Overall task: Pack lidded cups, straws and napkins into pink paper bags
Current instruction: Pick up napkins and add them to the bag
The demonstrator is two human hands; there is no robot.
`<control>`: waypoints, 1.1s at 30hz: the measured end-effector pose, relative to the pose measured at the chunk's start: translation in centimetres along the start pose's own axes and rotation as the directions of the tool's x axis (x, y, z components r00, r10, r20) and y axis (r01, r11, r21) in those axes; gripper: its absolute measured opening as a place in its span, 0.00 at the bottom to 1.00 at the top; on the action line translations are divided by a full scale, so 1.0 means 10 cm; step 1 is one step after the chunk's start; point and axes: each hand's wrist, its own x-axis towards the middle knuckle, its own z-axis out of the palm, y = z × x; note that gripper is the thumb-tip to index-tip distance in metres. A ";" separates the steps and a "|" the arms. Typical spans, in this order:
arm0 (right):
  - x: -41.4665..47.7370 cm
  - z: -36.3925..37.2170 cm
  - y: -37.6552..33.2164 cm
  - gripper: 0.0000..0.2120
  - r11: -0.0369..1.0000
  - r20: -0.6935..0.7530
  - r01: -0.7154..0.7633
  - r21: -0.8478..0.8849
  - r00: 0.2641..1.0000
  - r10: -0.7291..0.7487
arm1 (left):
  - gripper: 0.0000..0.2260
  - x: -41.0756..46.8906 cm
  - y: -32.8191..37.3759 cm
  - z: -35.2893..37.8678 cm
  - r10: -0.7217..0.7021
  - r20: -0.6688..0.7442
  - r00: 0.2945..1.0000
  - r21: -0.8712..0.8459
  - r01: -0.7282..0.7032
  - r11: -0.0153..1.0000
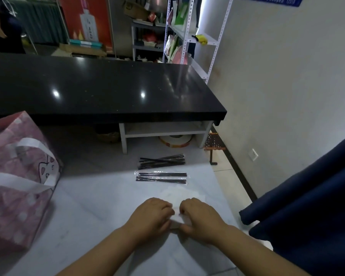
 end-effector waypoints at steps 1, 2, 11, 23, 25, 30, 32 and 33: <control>0.00 -0.04 0.01 0.14 1.000 0.002 -0.004 0.005 1.000 0.004 | 0.12 0.01 0.00 -0.01 -0.022 -0.020 1.000 -0.005 0.021 1.000; 0.01 -0.07 0.02 0.10 1.000 0.004 -0.009 0.019 1.000 0.009 | 0.12 0.01 -0.01 -0.02 -0.076 -0.040 0.996 -0.028 0.075 0.997; 0.09 -0.56 0.10 0.07 0.973 -0.353 -0.087 0.213 0.922 0.160 | 0.14 -0.11 -0.01 0.04 -0.352 0.017 0.936 -0.153 0.350 0.924; 0.13 -0.05 0.04 0.10 0.989 -0.186 -0.116 0.088 0.974 0.131 | 0.08 -0.11 0.11 0.05 -0.215 -0.104 0.971 -0.053 0.210 0.976; 0.16 -0.07 0.05 0.10 0.979 -0.181 -0.151 0.135 0.968 0.175 | 0.05 -0.11 0.07 0.02 -0.169 -0.140 0.975 0.008 0.172 0.985; 0.23 -0.21 0.07 0.09 0.934 -0.170 -0.194 0.299 0.952 0.253 | 0.10 -0.06 -0.01 -0.06 -0.113 -0.165 0.980 0.095 0.130 0.987; 0.26 -0.27 0.07 0.08 0.920 -0.166 -0.179 0.350 0.954 0.249 | 0.10 -0.04 -0.02 -0.10 -0.093 -0.165 0.982 0.111 0.113 0.987; 0.27 -0.29 0.06 0.08 0.917 -0.159 -0.171 0.361 0.958 0.241 | 0.10 -0.03 -0.02 -0.13 -0.082 -0.162 0.983 0.126 0.104 0.987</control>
